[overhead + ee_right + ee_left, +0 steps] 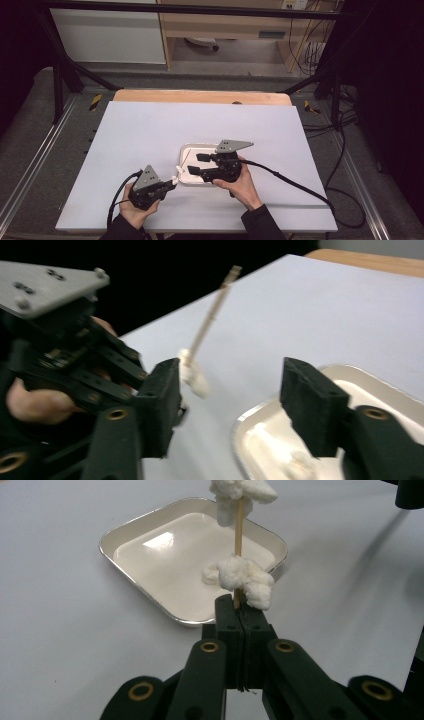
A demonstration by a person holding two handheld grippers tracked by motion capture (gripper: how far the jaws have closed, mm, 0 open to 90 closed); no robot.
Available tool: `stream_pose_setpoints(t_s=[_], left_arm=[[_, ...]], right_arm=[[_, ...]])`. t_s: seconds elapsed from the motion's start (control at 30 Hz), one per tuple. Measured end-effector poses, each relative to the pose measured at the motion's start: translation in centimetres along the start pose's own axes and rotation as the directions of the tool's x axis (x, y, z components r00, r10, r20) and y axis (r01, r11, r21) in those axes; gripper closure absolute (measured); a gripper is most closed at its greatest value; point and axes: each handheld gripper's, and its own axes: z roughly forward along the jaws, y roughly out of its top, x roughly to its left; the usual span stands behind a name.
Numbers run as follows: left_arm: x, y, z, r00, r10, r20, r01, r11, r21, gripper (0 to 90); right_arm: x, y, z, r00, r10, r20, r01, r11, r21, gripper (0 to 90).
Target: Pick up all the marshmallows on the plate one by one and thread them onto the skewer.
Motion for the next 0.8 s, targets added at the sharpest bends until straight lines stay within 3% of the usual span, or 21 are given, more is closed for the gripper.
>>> stream_pose_setpoints(t_s=[0.17,0.3,0.4,0.57,0.8], left_arm=[[0.7,-0.4,-0.2,0.9991,-0.041,0.008,0.041,0.9991,-0.004,88.7],[1.2,-0.8,-0.3,0.9982,-0.060,0.005,0.060,0.9982,-0.002,88.7],[1.6,-0.9,-0.5,0.9967,-0.080,0.011,0.080,0.9967,-0.011,88.6],[1.8,-1.1,-0.7,0.9966,-0.082,0.007,0.082,0.9965,-0.012,88.6],[1.8,-1.2,-0.6,0.9965,-0.084,0.004,0.084,0.9964,-0.008,88.6]], right_arm=[[-1.4,-1.0,-0.4,0.9933,-0.013,0.115,0.007,0.999,0.048,19.1],[-2.2,-1.8,0.1,0.9846,-0.032,0.172,0.015,0.995,0.102,10.1],[-2.4,-2.4,0.8,0.9790,-0.048,0.198,0.022,0.991,0.129,10.3],[-2.9,-3.4,2.3,0.9780,-0.048,0.203,0.016,0.988,0.156,15.1],[-2.9,-4.4,4.6,0.9747,-0.085,0.207,0.035,0.972,0.231,22.6]])
